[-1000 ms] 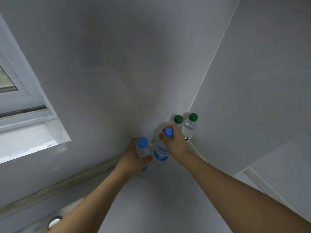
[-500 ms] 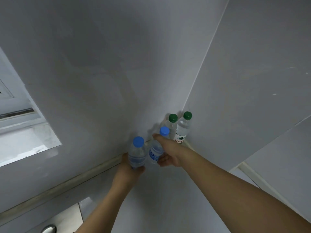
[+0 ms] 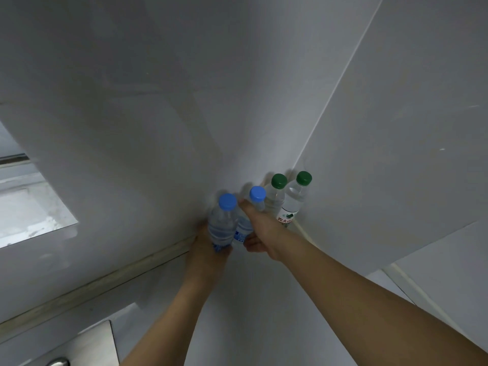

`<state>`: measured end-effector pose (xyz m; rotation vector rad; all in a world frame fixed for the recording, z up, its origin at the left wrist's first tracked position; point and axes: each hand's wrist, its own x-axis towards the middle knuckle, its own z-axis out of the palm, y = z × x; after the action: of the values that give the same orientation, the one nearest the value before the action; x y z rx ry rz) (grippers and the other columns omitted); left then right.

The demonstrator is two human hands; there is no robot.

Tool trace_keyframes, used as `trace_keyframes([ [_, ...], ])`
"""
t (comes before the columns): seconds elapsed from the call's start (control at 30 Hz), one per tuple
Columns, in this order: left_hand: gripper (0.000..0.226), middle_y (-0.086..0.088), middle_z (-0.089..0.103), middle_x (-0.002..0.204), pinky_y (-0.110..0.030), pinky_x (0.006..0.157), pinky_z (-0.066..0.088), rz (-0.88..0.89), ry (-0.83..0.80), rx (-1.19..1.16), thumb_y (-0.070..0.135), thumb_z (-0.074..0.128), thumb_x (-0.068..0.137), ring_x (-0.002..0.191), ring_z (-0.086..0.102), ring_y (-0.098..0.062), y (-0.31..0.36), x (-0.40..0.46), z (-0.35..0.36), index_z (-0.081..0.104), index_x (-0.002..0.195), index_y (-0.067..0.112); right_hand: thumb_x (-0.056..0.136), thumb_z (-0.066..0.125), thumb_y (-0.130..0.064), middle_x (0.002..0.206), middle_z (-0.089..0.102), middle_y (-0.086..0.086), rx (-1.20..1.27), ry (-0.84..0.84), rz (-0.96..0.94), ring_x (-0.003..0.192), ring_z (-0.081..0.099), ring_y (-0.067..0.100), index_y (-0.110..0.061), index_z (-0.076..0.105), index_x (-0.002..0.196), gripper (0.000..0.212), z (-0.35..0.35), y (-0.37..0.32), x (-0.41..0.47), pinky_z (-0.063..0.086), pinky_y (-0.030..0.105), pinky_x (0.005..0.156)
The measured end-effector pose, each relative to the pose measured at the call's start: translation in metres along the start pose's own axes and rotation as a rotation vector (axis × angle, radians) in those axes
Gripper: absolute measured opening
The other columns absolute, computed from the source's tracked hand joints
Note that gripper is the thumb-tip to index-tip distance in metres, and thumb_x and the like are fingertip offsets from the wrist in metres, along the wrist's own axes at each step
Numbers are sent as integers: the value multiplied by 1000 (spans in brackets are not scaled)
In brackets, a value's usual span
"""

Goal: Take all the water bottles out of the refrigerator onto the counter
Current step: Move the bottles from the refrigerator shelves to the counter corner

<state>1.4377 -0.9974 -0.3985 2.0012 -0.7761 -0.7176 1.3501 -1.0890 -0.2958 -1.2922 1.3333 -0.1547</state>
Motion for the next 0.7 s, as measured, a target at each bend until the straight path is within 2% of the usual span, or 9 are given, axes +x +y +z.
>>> trace_keyframes([
  [0.07, 39, 11, 65, 94, -25, 65, 46, -7, 12, 12, 25, 75, 80, 83, 62, -12, 0, -3, 1, 52, 110, 33, 82, 46, -76, 128, 56, 17, -9, -8, -7, 102, 62, 32, -21, 38, 143, 83, -2, 2, -5, 54, 41, 89],
  [0.17, 38, 11, 62, 92, -28, 70, 48, -45, -7, -25, 15, 75, 81, 83, 60, -14, 5, -6, -2, 50, 105, 32, 86, 40, -74, 121, 56, 11, 6, -29, -14, 99, 62, 28, -23, 36, 143, 77, -5, 9, -15, 54, 38, 88],
  [0.23, 24, 7, 64, 92, -31, 70, 51, -47, 15, -3, 15, 71, 85, 82, 62, -16, 6, -9, -3, 52, 98, 24, 89, 37, -71, 128, 54, 7, 17, -24, -40, 98, 62, 24, -24, 32, 145, 73, -9, 17, -23, 54, 35, 86],
  [0.3, 8, -2, 67, 89, -32, 64, 52, -53, 42, 37, 17, 62, 91, 79, 65, -21, 8, -16, -5, 55, 93, 15, 93, 37, -66, 136, 50, 7, 11, -21, -47, 106, 59, 26, -23, 29, 146, 68, -15, 23, -36, 51, 37, 93],
  [0.37, 7, -6, 62, 85, -30, 58, 43, -64, 52, 67, 15, 54, 95, 79, 63, -27, 18, -30, -11, 52, 92, 10, 97, 39, -57, 135, 50, 6, -17, 8, -62, 116, 55, 28, -22, 31, 147, 61, -24, 29, -50, 48, 39, 99],
  [0.43, 10, -13, 60, 90, -30, 63, 38, -51, 112, 102, 16, 52, 97, 84, 61, -35, 33, -48, -20, 50, 99, 7, 96, 45, -48, 132, 52, 2, -72, 57, -101, 116, 54, 24, -23, 37, 145, 55, -36, 34, -70, 45, 37, 99],
  [0.5, 26, -21, 62, 108, -32, 71, 39, 27, 201, 154, 19, 52, 98, 98, 61, -40, 49, -64, -29, 50, 118, 2, 93, 51, -38, 122, 54, -2, -130, 103, -132, 105, 53, 19, -19, 43, 141, 52, -49, 37, -87, 43, 31, 91],
  [0.6, 42, -20, 56, 130, -40, 85, 45, 164, 211, 254, 22, 49, 100, 113, 56, -39, 73, -82, -38, 44, 136, 3, 94, 54, -25, 110, 53, 0, -188, 178, -151, 98, 52, 17, -14, 50, 125, 34, -72, 42, -114, 43, 29, 86],
  [0.7, 42, -18, 55, 127, -44, 83, 46, 358, 155, 367, 22, 49, 99, 109, 55, -38, 103, -101, -36, 44, 136, 4, 91, 56, -27, 118, 54, 3, -269, 264, -173, 101, 54, 20, -9, 42, 139, 53, -99, 49, -147, 42, 26, 82],
])
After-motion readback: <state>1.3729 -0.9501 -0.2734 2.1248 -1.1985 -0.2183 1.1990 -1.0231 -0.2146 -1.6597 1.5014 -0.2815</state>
